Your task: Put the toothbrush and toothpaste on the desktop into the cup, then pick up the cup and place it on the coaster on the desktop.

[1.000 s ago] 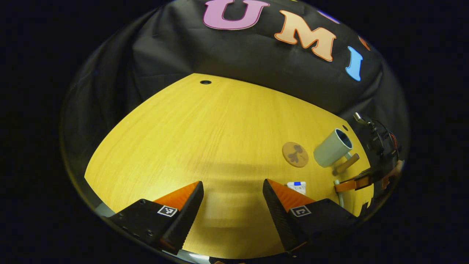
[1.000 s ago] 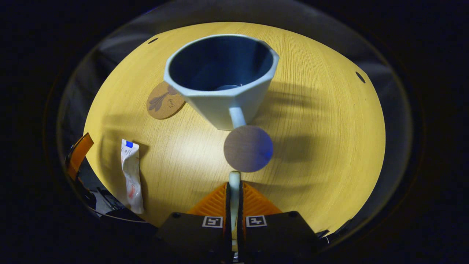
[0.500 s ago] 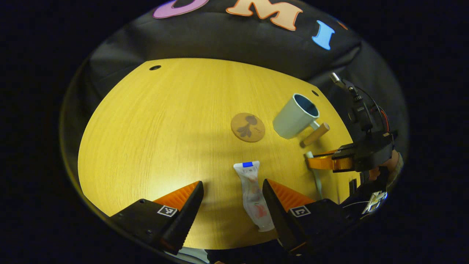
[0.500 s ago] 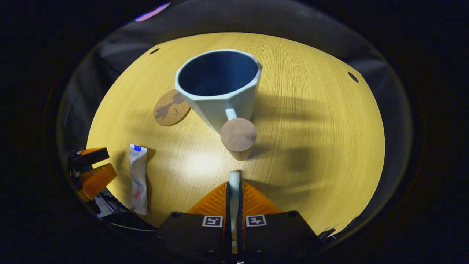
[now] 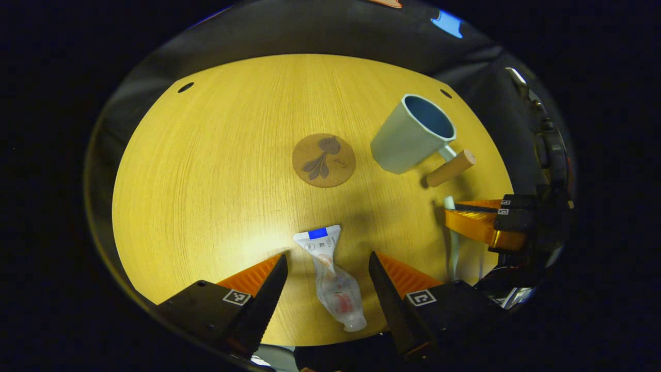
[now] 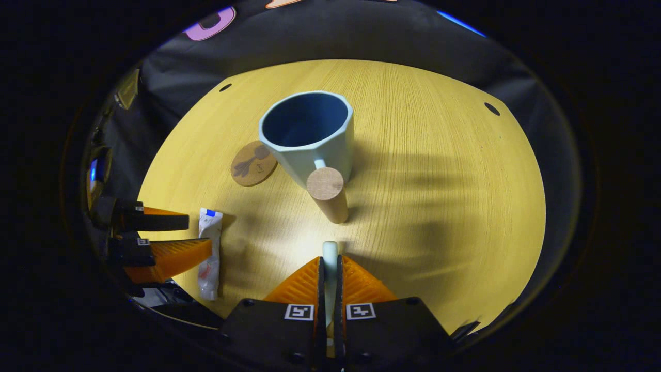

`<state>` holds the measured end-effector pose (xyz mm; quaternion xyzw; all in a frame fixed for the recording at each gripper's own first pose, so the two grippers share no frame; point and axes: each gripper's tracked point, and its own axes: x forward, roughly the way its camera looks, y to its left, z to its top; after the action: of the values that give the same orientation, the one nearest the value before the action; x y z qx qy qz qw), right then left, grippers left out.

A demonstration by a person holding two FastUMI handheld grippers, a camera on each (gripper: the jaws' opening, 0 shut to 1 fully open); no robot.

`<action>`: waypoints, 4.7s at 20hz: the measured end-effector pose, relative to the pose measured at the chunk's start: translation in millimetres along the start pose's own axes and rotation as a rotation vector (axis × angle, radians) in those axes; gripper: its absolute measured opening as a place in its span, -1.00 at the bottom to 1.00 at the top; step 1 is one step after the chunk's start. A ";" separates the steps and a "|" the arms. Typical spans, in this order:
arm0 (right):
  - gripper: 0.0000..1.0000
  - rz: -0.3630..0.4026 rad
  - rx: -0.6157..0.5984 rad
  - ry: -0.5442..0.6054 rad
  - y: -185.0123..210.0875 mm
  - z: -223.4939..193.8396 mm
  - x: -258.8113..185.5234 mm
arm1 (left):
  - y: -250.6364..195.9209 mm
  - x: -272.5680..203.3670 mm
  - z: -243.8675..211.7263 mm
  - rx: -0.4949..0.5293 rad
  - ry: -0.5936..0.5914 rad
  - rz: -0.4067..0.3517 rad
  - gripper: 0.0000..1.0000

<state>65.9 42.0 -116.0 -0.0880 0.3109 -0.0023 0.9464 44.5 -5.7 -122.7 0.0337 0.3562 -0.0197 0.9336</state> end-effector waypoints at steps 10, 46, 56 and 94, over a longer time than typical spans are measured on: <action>-0.83 0.041 0.035 -0.063 -18.8 2.8 -25.2 | 4.5 18.9 -13.1 -0.095 0.150 0.033 -0.07; -0.87 0.559 0.607 -0.790 -37.4 222.8 -140.3 | -32.3 -130.3 197.1 -0.378 -0.677 -0.352 -0.96; -0.86 0.392 0.373 -0.957 -38.6 241.6 -98.5 | -42.2 -145.8 247.5 -0.338 -0.881 -0.393 -0.96; 0.96 0.087 0.333 -1.002 -121.9 149.2 -127.9 | -102.2 -62.0 188.2 0.019 -0.880 -0.240 0.44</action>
<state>56.7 -45.7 97.7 0.0861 -0.1806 0.0301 0.9793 117.0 -121.3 53.6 -0.0110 -0.0733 -0.1436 0.9869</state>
